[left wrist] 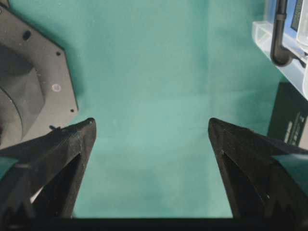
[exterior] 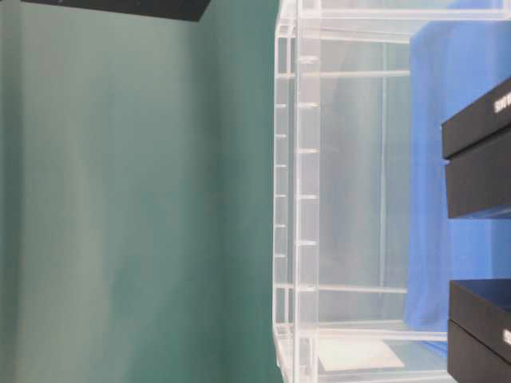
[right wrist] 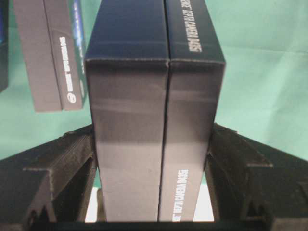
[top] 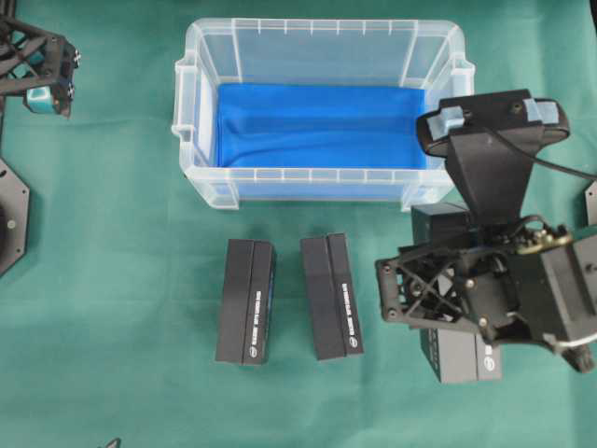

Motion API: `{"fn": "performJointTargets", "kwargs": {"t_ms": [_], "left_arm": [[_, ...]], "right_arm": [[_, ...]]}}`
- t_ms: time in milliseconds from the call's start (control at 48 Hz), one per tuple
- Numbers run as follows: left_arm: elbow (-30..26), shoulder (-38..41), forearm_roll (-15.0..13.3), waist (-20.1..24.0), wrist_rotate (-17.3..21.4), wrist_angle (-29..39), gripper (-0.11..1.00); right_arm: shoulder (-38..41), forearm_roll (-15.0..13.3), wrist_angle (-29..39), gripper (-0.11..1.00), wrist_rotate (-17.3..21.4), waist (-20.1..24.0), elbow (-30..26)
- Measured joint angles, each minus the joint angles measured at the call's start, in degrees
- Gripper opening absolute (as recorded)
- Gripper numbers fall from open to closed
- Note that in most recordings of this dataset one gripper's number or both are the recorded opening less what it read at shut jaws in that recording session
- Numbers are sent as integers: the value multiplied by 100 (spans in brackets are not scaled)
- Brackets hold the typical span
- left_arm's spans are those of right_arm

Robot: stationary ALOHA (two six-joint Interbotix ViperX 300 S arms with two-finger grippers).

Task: Take out the box from the case.
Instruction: 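Carry the box forward and lower it right of the middle box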

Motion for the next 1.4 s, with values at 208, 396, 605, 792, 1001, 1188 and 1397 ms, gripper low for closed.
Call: {"fn": "performJointTargets", "kwargs": {"t_ms": [208, 396, 605, 792, 1001, 1188, 1397], "left_arm": [[0, -9, 0, -9, -9, 0, 95], [0, -9, 9, 0, -9, 0, 95], [0, -9, 0, -9, -9, 0, 95], [0, -9, 0, -9, -9, 0, 95], [0, -9, 0, -9, -9, 0, 95], [0, -9, 0, -9, -9, 0, 95], [0, -9, 0, -9, -26, 0, 95]], "right_arm": [[0, 9, -158, 64, 53, 0, 123], [9, 88, -659, 64, 79, 0, 492], [9, 281, -1195, 64, 211, 0, 1028], [9, 352, -1793, 64, 255, 9, 1626], [9, 378, -2505, 64, 439, 0, 2285], [18, 431, -3111, 64, 466, -9, 2742], [9, 571, -3507, 64, 483, -35, 3111]]}}
